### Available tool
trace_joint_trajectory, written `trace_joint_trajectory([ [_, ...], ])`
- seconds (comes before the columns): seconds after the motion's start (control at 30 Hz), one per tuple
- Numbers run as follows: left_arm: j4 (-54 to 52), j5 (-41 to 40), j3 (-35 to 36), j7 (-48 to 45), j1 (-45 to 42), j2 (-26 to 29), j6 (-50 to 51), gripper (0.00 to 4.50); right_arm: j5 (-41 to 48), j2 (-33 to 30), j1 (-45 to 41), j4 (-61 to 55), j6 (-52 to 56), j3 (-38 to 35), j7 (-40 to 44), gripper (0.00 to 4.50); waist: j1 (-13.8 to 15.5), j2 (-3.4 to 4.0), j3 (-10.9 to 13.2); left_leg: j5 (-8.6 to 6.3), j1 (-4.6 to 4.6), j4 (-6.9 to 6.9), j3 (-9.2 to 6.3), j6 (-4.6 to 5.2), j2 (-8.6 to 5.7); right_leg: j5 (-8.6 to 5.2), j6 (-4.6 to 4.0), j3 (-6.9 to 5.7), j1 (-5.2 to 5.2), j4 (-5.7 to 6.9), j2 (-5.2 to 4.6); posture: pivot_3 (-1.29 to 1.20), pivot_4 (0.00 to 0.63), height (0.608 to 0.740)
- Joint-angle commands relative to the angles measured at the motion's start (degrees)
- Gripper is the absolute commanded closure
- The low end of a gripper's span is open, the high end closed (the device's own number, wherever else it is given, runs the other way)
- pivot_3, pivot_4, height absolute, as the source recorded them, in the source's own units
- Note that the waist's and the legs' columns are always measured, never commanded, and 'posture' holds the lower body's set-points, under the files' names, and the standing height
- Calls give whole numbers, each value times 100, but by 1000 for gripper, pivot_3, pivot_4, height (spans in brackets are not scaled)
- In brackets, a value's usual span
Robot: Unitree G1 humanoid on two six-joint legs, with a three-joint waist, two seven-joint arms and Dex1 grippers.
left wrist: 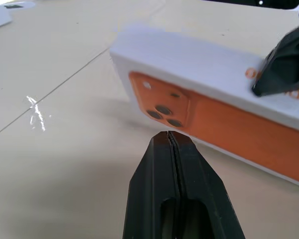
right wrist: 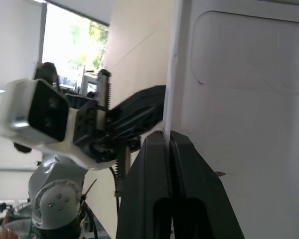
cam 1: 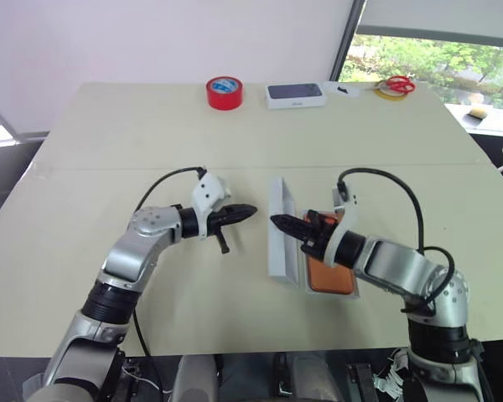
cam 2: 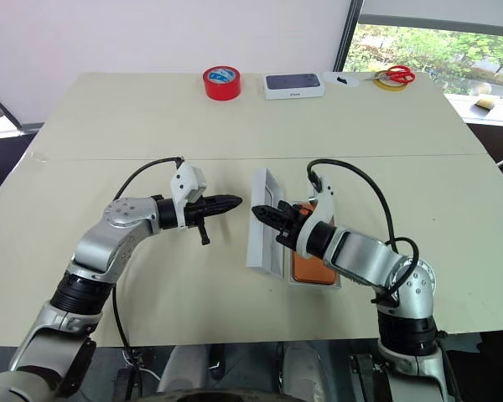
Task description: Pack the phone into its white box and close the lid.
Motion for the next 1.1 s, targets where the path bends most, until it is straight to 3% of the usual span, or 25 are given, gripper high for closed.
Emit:
trace_joint_trajectory([
  [0.03,-223,10,-136,-45,-35,-122,-83,4500,123,-130,65,-192,-51,-142,-77,3663,2,0,0,0,0,1,0,0,0,0,0,0,1,0,0,0,150,730],
  [0.23,-177,155,-576,-68,-128,-491,-80,4500,123,-1386,-615,-26,257,-531,700,642,18,2,1,0,-1,4,2,0,-2,0,0,3,0,-1,-3,0,150,730],
  [0.4,-27,312,-851,56,-278,-867,-72,4500,123,-3121,-651,466,601,-765,1102,642,36,1,1,0,-2,-2,-1,0,-2,-1,-1,1,0,-6,0,0,150,730],
  [0.53,166,480,-1055,156,-411,-1164,-102,4500,-80,-3883,-502,700,586,-853,1375,642,23,1,1,0,0,3,1,1,-4,0,0,2,3,-5,-1,0,150,730],
  [0.63,308,596,-1196,199,-512,-1380,-115,4500,-753,-4199,-269,668,671,-947,1808,1477,29,1,1,0,1,2,0,1,-3,0,0,1,2,-5,2,0,150,730],
  [0.73,450,638,-1240,238,-599,-1559,-55,4500,-1878,-4462,53,342,684,-860,2404,2941,32,1,1,0,0,3,1,1,-5,-1,1,2,2,-5,-2,0,150,730],
  [0.83,511,623,-1242,275,-651,-1662,-19,4500,-2432,-4535,240,127,725,-807,2863,4461,25,1,1,0,0,3,-1,1,-5,-1,1,1,2,-5,-1,0,150,730],
  [1.0,446,459,-985,300,-678,-1605,220,4500,-3373,-4575,383,-245,727,-656,3475,4461,23,1,1,0,0,3,-3,0,-4,-1,2,1,2,-5,0,0,150,730],
  [1.1,404,423,-896,182,-709,-1276,762,4500,-3982,-4628,494,-424,822,-372,3737,4461,21,1,1,0,1,3,-3,0,-4,-1,2,1,1,-5,0,0,150,730],
])
